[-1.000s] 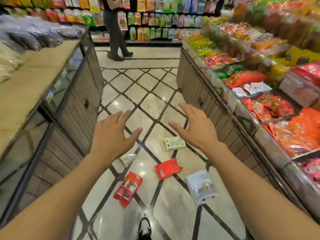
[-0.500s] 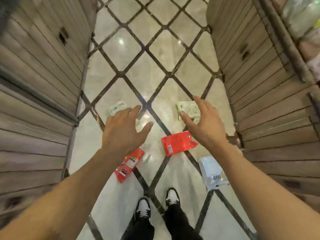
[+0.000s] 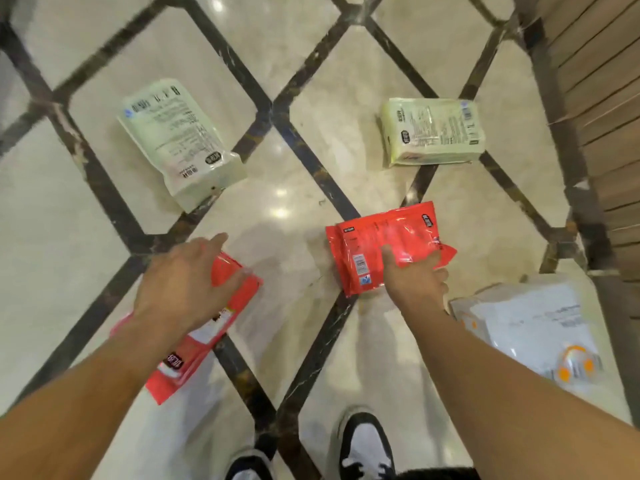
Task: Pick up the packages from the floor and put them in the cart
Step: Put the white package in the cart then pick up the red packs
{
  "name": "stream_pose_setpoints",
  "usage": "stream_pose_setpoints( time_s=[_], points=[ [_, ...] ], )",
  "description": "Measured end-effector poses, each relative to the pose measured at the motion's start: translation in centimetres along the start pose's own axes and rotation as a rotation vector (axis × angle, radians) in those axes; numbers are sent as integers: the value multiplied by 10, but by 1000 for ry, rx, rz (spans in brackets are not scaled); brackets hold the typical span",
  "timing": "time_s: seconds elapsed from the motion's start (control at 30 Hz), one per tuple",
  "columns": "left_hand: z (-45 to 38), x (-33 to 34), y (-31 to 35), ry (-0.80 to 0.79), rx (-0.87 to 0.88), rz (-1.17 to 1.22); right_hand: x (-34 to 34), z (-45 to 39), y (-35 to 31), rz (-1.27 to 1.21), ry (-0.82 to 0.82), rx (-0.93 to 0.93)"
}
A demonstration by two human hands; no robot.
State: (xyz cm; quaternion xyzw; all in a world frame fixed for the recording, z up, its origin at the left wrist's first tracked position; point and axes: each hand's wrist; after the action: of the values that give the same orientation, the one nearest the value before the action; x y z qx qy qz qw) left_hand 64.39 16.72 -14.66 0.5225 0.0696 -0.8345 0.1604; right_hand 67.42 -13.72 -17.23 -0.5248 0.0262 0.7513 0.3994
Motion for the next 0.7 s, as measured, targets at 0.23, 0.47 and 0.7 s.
stream_pose_setpoints(
  time_s=[0.23,0.47,0.7],
  points=[
    [-53,90,-55,-40,-213,65,75,-79,14,-537,258,510],
    [-67,106,-25,55,-422,456,105,-93,-4,-563,256,225],
    [-77,107,-34,-5,-417,637,109,-89,-4,-572,-167,-349]
  ],
)
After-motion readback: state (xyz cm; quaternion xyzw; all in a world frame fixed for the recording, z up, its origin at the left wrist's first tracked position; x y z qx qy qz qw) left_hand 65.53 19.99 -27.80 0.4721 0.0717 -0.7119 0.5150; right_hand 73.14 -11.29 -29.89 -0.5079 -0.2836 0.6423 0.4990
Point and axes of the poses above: each hand's wrist, its own z-axis away from the middle knuckle, its own x-axis out of the palm, y = z × x, and after that the axes turned 14 degrees about -x, right-handed
